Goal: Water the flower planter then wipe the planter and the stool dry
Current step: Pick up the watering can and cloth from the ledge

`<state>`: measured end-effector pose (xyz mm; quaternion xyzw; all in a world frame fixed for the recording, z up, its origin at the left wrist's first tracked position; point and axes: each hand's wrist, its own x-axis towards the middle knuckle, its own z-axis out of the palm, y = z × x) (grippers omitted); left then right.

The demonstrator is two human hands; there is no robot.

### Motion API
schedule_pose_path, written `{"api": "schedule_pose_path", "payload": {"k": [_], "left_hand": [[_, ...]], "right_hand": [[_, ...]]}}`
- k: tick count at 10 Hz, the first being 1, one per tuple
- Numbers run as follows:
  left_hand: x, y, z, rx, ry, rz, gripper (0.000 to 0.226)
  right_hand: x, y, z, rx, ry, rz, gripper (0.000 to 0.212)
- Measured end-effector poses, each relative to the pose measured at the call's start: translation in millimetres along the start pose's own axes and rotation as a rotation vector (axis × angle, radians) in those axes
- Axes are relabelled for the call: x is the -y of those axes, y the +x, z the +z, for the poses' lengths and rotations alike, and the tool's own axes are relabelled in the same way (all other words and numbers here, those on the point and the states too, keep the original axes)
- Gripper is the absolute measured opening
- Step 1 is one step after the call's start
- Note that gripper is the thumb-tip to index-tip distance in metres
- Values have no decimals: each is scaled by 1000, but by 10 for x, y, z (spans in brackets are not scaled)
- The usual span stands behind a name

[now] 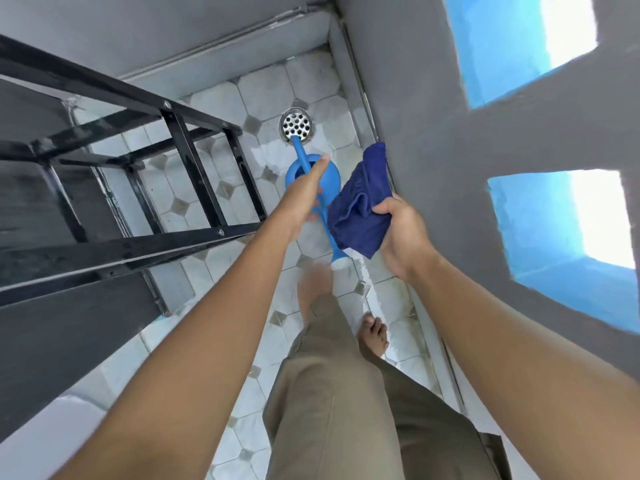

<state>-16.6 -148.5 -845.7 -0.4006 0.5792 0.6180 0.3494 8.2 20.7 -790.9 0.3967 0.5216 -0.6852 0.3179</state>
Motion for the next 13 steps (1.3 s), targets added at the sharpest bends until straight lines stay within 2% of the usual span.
{"api": "schedule_pose_path", "payload": {"k": [1, 2, 3, 4, 6, 7, 8, 9, 10, 11, 12, 13], "left_hand": [[60, -171, -161, 314, -327, -1, 72], [85, -114, -295, 388, -415, 69, 62], [116, 28, -383, 138, -359, 150, 26], [194, 132, -451, -57, -352, 163, 31], [309, 337, -397, -210, -431, 197, 7], [330, 488, -348, -324, -460, 170, 22], [381, 497, -339, -340, -358, 120, 54], [382, 352, -369, -318, -126, 178, 37], [324, -89, -350, -324, 160, 286, 51], [105, -785, -308, -362, 460, 370, 52], [-460, -1619, -340, -402, 687, 450, 56], [-1186, -2557, -354, -506, 824, 616, 56]], "right_hand": [[85, 120, 89, 145, -75, 169, 21], [180, 337, 199, 340, -236, 204, 23], [267, 552, 251, 285, -456, 154, 15], [299, 699, 183, 194, -510, 109, 6], [303, 946, 314, -24, -645, -117, 28], [323, 1168, 484, -109, -794, -276, 28], [249, 1237, 607, -80, -882, -323, 39], [157, 1028, 623, -55, -910, -330, 39], [147, 607, 557, 6, -964, -347, 37], [383, -10, 552, 5, -1097, -377, 40], [949, -803, 726, 19, -1157, -511, 38], [1665, -1743, 941, 14, -1221, -712, 39]]}}
